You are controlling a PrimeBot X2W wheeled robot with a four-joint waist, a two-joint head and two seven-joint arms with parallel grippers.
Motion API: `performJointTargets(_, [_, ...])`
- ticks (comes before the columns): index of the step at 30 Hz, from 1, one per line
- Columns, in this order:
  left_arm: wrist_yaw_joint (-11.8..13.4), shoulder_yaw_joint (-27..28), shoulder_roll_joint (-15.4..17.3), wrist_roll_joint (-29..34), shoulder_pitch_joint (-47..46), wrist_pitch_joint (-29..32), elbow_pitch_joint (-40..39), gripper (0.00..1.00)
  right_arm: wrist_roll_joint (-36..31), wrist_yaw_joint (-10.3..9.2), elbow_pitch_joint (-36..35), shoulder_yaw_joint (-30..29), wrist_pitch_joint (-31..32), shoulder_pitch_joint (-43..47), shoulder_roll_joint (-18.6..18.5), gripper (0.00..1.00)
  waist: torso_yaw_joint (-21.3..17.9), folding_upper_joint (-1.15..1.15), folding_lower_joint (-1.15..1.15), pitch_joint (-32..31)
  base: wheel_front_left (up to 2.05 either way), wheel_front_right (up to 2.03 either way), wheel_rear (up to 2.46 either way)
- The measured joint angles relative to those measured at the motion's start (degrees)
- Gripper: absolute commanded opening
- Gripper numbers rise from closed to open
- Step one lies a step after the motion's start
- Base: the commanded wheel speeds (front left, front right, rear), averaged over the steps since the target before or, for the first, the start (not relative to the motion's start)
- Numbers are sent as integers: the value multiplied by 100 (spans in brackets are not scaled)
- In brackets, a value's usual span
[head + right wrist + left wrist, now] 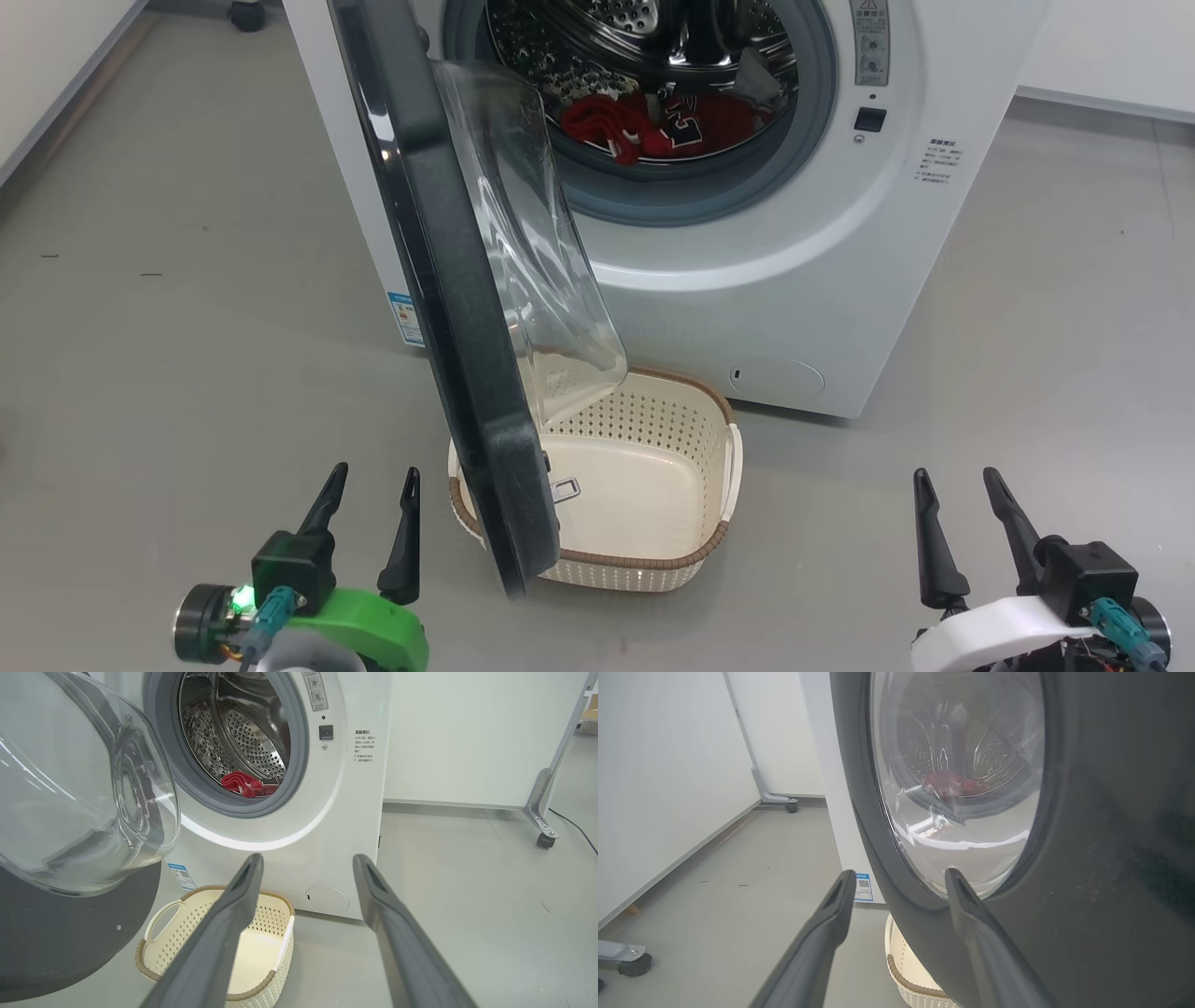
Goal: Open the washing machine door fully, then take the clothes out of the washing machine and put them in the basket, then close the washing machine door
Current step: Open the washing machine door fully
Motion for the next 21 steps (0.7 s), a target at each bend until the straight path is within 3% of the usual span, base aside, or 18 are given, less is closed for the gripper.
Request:
performJointTargets(2, [0, -1, 0, -9, 1, 0, 2, 100, -33, 23, 0, -67, 0, 0, 36, 100, 0, 0, 0, 5, 0, 0, 0])
performJointTargets(3, [0, -2, 0, -9, 1, 0, 4, 92, -36, 48, 0, -82, 0, 0, 47, 100, 0, 0, 0, 7, 0, 0, 0])
performJointTargets(5, [-1, -4, 0, -13, 1, 0, 5, 38, -47, 51, 1, -94, 0, 0, 56, 100, 1, 0, 0, 8, 0, 0, 0])
performJointTargets(6, [-19, -5, 0, -14, 1, 0, 9, 0, -68, 54, 1, -110, 0, 0, 65, 100, 2, 0, 0, 9, 0, 0, 0])
performJointTargets(16, [-42, -48, 1, -68, 2, 0, 5, 0, -138, 164, 43, -312, 0, 0, 132, 100, 57, 0, 0, -23, 0, 0, 0])
performJointTargets(21, [-43, 44, 2, -119, -9, 0, -441, 0, -182, 219, 57, -398, -1, 2, 160, 100, 93, 0, 0, -35, 0, 0, 0])
